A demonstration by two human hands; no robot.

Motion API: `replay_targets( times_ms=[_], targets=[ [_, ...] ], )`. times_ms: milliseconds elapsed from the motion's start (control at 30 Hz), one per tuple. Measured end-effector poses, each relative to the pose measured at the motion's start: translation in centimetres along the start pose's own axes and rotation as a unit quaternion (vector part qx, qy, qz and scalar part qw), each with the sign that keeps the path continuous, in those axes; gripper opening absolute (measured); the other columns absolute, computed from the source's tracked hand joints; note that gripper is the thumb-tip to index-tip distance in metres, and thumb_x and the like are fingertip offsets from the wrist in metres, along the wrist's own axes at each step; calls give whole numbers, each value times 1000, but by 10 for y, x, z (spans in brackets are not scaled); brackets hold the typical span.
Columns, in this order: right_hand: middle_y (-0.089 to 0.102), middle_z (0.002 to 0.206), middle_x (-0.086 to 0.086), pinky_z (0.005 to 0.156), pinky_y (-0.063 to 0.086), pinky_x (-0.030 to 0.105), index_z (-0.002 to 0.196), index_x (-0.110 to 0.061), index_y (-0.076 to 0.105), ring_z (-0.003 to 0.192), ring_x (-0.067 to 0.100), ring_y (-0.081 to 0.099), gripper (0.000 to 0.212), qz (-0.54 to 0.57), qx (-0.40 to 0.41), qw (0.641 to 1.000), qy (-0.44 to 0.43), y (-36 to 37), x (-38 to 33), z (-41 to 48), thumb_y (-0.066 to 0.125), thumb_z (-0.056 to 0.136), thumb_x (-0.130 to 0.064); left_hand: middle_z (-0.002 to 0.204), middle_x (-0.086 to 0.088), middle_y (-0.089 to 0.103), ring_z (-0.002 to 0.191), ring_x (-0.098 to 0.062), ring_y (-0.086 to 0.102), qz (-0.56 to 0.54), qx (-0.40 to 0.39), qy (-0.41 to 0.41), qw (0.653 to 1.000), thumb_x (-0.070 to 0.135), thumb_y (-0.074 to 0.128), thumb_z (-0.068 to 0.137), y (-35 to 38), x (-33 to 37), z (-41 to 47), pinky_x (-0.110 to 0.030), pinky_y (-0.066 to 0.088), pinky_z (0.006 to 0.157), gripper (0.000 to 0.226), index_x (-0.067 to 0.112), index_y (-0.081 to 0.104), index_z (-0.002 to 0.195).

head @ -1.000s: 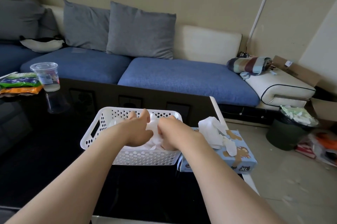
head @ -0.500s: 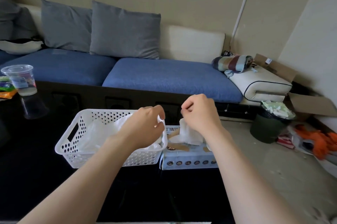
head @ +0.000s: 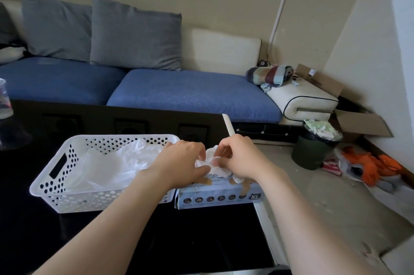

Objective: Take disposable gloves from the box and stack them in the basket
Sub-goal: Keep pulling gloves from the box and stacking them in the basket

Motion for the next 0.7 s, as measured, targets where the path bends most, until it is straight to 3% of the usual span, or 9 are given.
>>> replay_targets(
  times_ms=[67,167,300,433,567,700],
  targets=[
    [75,81,1,59,62,32,86,-28,76,60,20,74,12,18,-1,1000,4,-3,2,-1,76,98,-28,106,13,68,98,-12,62,-1,-7,-1,1000,64,64,88,2,1,0,-38,48,90,40,34,63,113],
    [71,72,-1,54,48,22,78,-28,72,51,11,66,27,13,17,1000,-7,-6,2,-2,67,104,-29,105,12,69,98,-14,64,-7,14,-3,1000,54,68,92,-1,3,-1,-36,52,90,32,32,65,115],
    [60,65,1,56,37,25,70,-24,63,55,14,52,41,3,29,1000,-8,-3,-1,2,58,109,-33,95,12,69,91,-14,65,-39,62,-12,997,36,64,100,-3,2,-2,-40,59,80,6,31,65,103],
    [53,65,2,56,38,27,64,-14,53,56,16,48,50,18,69,997,-17,-1,-5,4,54,111,-33,74,8,65,68,-12,63,-107,137,-17,985,26,61,100,-6,1,-4,-44,58,64,3,27,59,97],
    [57,66,0,54,40,14,69,-13,55,53,7,51,45,62,157,985,-43,-3,-12,3,54,111,-30,68,5,61,59,-12,57,-143,183,-37,972,42,59,102,-12,3,-6,-41,55,57,23,25,51,88],
    [60,61,4,50,39,16,72,-6,58,50,8,49,43,88,205,974,-42,-5,-17,5,56,108,-29,77,5,66,66,-16,62,-173,157,-56,971,70,57,93,-12,10,-8,-41,57,63,47,23,52,87]
  ],
)
Point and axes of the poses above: each hand's wrist, its own z-axis towards the middle knuckle, its own y-axis out of the palm, x = y × z, the point moved 1 cm from there along z, towards the middle knuckle
